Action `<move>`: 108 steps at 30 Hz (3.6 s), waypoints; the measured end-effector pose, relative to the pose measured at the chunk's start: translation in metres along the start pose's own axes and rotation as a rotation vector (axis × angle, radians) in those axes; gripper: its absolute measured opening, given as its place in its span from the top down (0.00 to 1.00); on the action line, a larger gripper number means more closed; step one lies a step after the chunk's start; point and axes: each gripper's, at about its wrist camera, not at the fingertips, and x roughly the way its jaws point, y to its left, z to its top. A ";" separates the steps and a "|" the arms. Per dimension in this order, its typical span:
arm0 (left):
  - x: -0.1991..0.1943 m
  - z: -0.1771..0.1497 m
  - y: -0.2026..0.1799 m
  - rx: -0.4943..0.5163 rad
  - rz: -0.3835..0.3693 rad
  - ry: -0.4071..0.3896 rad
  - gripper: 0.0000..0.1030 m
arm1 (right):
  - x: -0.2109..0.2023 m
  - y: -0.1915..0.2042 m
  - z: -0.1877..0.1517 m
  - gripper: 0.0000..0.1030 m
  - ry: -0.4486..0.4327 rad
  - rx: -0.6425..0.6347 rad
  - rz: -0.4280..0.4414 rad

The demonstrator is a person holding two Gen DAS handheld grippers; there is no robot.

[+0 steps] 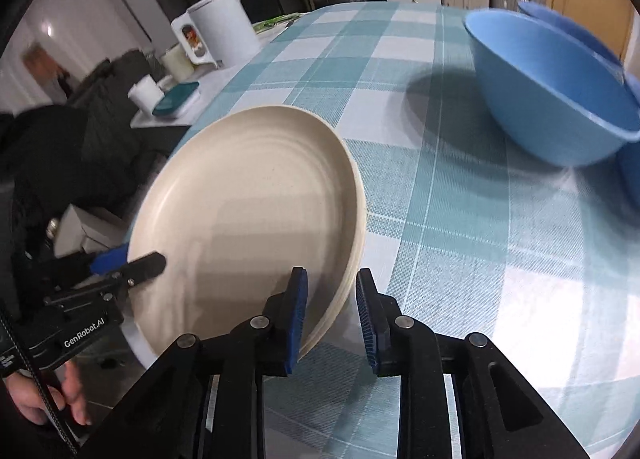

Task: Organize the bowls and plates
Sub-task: 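Lower the cream plate onto the stacked plates and open both tools, then withdraw both tools up and away from the plate stack, then move the right tool to a blue bowl and close on its rim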

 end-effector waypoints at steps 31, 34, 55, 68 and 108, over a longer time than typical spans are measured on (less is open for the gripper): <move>0.014 0.021 -0.002 -0.024 -0.059 0.029 0.54 | 0.002 0.003 0.015 0.70 -0.093 -0.031 -0.102; 0.004 0.019 0.012 -0.080 -0.040 -0.010 0.53 | -0.017 0.000 0.007 0.67 -0.160 -0.031 -0.090; -0.127 -0.014 -0.113 0.069 -0.139 -0.489 0.06 | -0.238 -0.058 -0.124 0.00 -0.869 0.135 -0.130; -0.106 -0.033 -0.220 0.241 -0.050 -0.548 0.05 | -0.231 -0.112 -0.166 0.00 -0.810 0.137 -0.326; -0.031 -0.012 -0.248 0.245 -0.026 -0.638 0.03 | -0.178 -0.225 -0.043 0.00 -0.685 0.245 -0.245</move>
